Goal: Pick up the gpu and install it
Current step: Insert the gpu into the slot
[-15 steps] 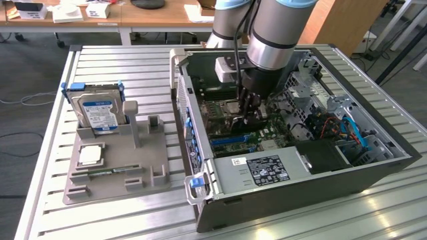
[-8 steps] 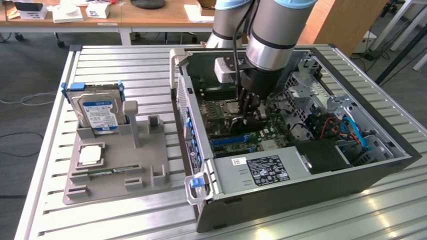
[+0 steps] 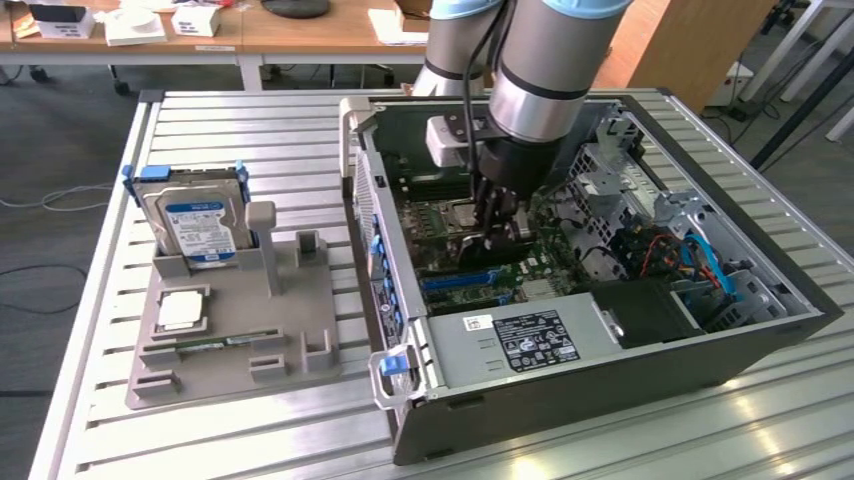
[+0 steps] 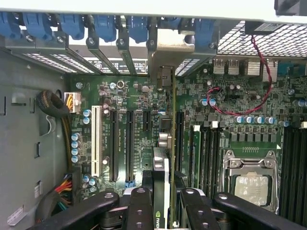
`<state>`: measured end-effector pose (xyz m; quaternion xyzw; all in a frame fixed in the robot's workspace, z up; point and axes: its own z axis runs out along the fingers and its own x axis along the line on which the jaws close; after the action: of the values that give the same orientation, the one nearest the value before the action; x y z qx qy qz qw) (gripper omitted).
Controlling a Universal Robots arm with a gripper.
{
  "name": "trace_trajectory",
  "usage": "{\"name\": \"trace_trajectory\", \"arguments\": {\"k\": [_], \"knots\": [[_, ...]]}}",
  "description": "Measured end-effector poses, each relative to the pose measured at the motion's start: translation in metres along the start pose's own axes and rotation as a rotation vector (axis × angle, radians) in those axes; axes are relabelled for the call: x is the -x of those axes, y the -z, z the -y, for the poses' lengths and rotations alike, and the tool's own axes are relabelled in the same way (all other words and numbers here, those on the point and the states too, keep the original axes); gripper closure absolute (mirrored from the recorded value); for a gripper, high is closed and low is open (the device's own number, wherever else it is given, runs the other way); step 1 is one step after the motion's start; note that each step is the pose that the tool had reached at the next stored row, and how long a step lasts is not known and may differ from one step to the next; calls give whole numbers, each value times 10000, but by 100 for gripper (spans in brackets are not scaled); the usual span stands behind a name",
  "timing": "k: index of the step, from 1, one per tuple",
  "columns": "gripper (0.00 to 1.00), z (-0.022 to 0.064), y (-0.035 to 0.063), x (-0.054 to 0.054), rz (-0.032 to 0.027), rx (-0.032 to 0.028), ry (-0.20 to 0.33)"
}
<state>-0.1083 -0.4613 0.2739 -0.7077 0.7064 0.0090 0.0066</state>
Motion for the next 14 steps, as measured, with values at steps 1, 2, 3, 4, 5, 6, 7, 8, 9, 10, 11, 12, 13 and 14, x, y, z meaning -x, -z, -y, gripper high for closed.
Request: {"name": "trace_trajectory", "arguments": {"k": [1,2,3,4,5,6,7,8,9,10,11,12,13,14], "knots": [[73,-3,-1,0,1,0,-1],[73,-5,-2,0,0,0,0],[73,-5,-2,0,0,1,1],[73,-5,-2,0,0,1,1],[73,-5,-2,0,0,0,0],[73,-5,-3,0,1,0,0],[73,-6,-5,4,3,-2,-2],[73,-6,-7,9,4,-2,-3],[73,-6,-6,12,2,-1,-1],[73,-5,-6,12,1,0,-1],[73,-6,-7,12,0,1,0],[73,-7,-7,12,-1,1,0],[73,-11,-8,13,-1,0,-2],[73,-14,-9,13,0,0,-2]]}}
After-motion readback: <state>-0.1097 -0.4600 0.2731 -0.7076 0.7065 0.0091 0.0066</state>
